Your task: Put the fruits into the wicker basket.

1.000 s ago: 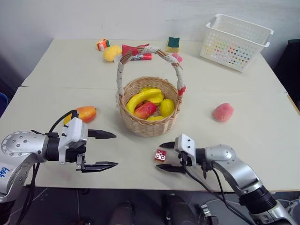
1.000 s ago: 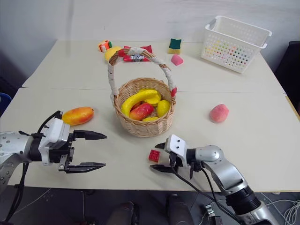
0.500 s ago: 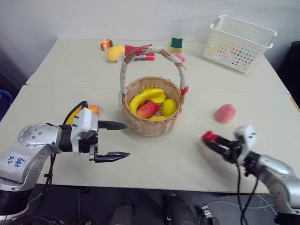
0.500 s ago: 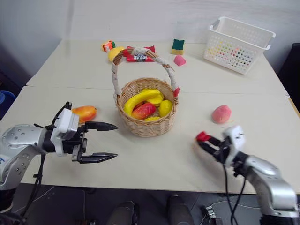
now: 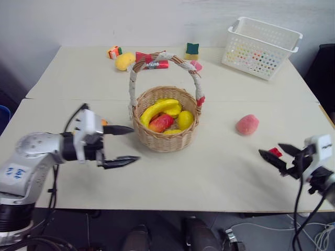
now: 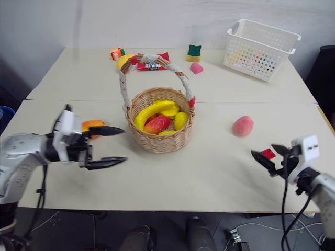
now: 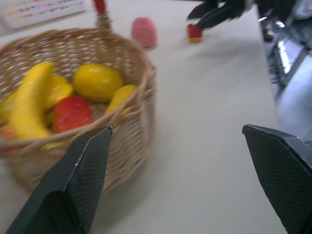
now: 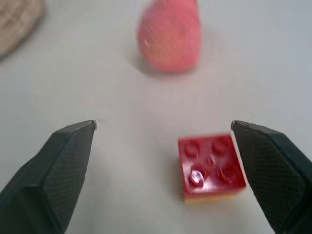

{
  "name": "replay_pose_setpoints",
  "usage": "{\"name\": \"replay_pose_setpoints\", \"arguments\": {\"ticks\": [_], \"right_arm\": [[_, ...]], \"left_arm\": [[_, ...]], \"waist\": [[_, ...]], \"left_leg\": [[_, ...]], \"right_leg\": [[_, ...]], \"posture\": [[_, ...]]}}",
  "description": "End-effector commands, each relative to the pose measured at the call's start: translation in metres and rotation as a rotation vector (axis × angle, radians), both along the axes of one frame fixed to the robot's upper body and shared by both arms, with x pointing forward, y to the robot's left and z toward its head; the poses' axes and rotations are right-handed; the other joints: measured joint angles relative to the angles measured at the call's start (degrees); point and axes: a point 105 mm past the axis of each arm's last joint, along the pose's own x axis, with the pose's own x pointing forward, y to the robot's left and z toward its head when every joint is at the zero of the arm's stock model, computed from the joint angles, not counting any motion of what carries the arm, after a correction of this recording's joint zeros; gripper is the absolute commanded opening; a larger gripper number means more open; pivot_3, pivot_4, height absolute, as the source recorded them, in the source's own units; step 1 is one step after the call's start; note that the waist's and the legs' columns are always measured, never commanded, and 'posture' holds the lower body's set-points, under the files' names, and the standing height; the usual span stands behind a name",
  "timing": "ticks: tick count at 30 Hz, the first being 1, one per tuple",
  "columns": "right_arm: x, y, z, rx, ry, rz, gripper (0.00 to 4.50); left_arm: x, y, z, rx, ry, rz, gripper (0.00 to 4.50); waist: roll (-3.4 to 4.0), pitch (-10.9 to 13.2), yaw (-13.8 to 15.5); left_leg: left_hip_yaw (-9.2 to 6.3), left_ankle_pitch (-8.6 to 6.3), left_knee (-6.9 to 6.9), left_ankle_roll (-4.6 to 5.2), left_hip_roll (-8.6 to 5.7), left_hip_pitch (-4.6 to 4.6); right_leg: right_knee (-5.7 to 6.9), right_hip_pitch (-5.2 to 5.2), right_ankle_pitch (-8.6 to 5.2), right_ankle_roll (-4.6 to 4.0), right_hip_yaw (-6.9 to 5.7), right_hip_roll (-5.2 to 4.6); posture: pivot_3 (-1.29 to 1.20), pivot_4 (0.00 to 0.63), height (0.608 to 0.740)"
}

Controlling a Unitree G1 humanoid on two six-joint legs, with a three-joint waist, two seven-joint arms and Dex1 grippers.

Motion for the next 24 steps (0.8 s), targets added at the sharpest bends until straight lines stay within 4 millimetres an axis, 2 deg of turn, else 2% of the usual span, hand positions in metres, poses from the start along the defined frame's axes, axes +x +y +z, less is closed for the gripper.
{"name": "replay_pose_setpoints", "arguments": {"ticks": [1,3,5,6,8,12,15,19,24], "right_arm": [[-0.020,0.052,0.041,0.017,-0.056,0.303,4.45],[-0.036,0.082,0.055,0.008,-0.060,0.486,4.45],[-0.046,0.101,0.064,0.021,-0.062,0.612,4.45],[-0.051,0.109,0.070,0.027,-0.068,0.674,4.45],[-0.058,0.123,0.079,0.032,-0.086,0.765,4.45],[-0.066,0.143,0.094,0.021,-0.124,0.889,4.45],[-0.067,0.148,0.099,0.028,-0.129,0.927,4.45],[-0.062,0.151,0.101,0.031,-0.137,0.927,4.45],[-0.058,0.153,0.105,0.051,-0.161,0.917,4.45]], "left_arm": [[0.002,0.042,0.008,0.106,-0.080,0.154,4.50],[0.002,0.072,0.001,0.238,-0.102,0.248,4.50],[0.004,0.097,-0.010,0.404,-0.119,0.305,4.50],[0.008,0.107,-0.014,0.485,-0.139,0.336,4.50],[0.020,0.116,-0.017,0.537,-0.169,0.382,4.50],[0.054,0.114,-0.016,0.598,-0.288,0.448,4.50],[0.070,0.110,-0.020,0.612,-0.321,0.462,4.50],[0.084,0.108,-0.036,0.658,-0.305,0.452,4.50],[0.095,0.108,-0.042,0.685,-0.286,0.450,4.50]], "waist": [[-0.02,0.0,0.0],[0.00,0.0,0.0],[-0.02,0.0,0.1],[-0.03,0.0,0.2],[-0.05,0.0,0.7],[-0.07,0.0,1.9],[-0.15,0.0,1.9],[-0.22,0.0,1.6],[-0.22,0.0,1.7]], "left_leg": [[-0.07,0.00,0.00,0.00,0.01,-0.01],[-0.06,0.00,-0.08,0.00,0.02,-0.01],[-0.07,0.00,-0.10,0.00,0.03,-0.02],[-0.10,0.00,-0.10,0.00,0.03,-0.02],[-0.12,-0.01,-0.10,0.01,0.01,-0.02],[-0.29,-0.08,-0.07,0.15,-0.11,-0.21],[-0.28,-0.13,-0.05,0.22,-0.10,-0.46],[-0.07,0.01,0.17,-0.07,-0.09,-1.31],[0.14,-0.01,0.40,-0.06,-0.05,-1.36]], "right_leg": [[-0.05,0.04,0.00,0.00,-0.07,0.01],[-0.07,0.02,-0.01,-0.02,-0.05,-0.02],[-0.09,0.00,-0.03,-0.05,-0.08,-0.03],[-0.12,0.03,-0.04,-0.07,-0.12,-0.06],[-0.22,0.08,-0.04,-0.07,-0.16,-0.13],[-0.43,0.08,0.00,0.00,-0.31,-0.33],[-0.45,-0.09,0.02,0.03,-0.34,-0.33],[-0.16,-0.95,0.05,0.08,-0.37,-0.30],[0.05,-1.11,0.04,0.08,-0.41,-0.29]], "posture": [[0.00,0.150,0.740],[0.00,0.150,0.740],[0.00,0.150,0.740],[0.00,0.150,0.740],[0.00,0.150,0.740],[0.00,0.150,0.740],[0.00,0.150,0.740],[0.00,0.150,0.740],[0.00,0.150,0.740]]}}
